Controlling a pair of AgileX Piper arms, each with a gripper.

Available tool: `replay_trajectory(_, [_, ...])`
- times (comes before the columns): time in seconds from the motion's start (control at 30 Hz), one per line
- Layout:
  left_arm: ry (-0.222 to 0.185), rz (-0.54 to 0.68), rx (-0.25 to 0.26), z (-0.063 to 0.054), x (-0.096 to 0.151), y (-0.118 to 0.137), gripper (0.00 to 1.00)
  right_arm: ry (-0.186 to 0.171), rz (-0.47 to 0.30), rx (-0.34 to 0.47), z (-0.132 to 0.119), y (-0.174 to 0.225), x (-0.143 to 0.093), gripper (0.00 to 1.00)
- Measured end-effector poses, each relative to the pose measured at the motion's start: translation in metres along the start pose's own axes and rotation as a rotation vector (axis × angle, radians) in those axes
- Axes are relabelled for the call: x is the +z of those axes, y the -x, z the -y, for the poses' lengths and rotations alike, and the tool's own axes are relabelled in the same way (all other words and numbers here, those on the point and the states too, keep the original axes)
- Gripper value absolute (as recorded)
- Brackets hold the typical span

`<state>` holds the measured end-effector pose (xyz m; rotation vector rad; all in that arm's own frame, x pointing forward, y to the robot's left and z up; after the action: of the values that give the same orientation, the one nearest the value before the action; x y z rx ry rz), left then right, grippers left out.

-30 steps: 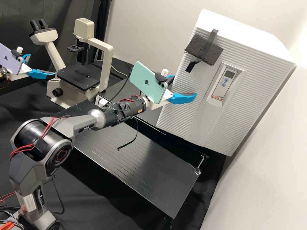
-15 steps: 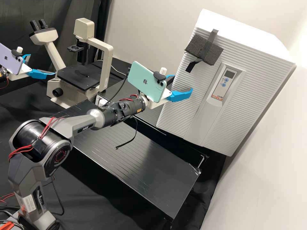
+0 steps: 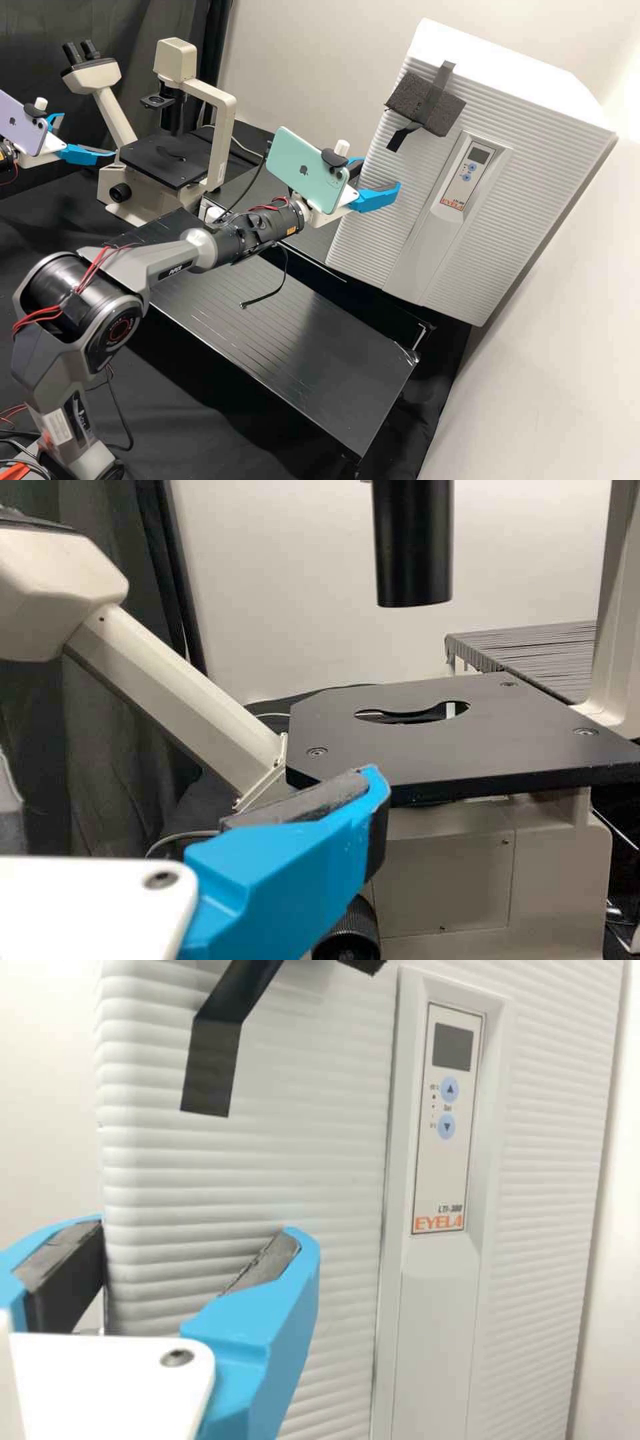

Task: Open the incubator door.

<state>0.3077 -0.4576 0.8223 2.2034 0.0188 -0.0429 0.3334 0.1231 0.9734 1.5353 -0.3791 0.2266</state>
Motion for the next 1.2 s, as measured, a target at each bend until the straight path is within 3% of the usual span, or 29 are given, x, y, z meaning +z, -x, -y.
replay_trajectory(0.33, [0.0,0.0,0.0,0.0,0.0,0.0,1.0,-0.022,-0.007,-0.016,-0.019,0.015,0.013,0.0])
replay_trajectory(0.6, [0.0,0.0,0.0,0.0,0.0,0.0,1.0,-0.001,-0.011,0.006,-0.036,0.044,0.029,0.0])
replay_trajectory(0.67, [0.0,0.0,0.0,0.0,0.0,0.0,1.0,-0.013,-0.002,0.023,-0.04,0.053,0.033,0.0])
replay_trajectory(0.7, [0.0,0.0,0.0,0.0,0.0,0.0,1.0,-0.014,0.002,0.028,-0.042,0.057,0.035,1.0])
replay_trajectory(0.97, [0.0,0.0,0.0,0.0,0.0,0.0,1.0,-0.006,0.036,0.105,-0.057,0.082,0.05,1.0])
replay_trajectory(1.2, [0.0,0.0,0.0,0.0,0.0,0.0,1.0,0.098,0.076,0.148,-0.064,0.087,0.057,1.0])
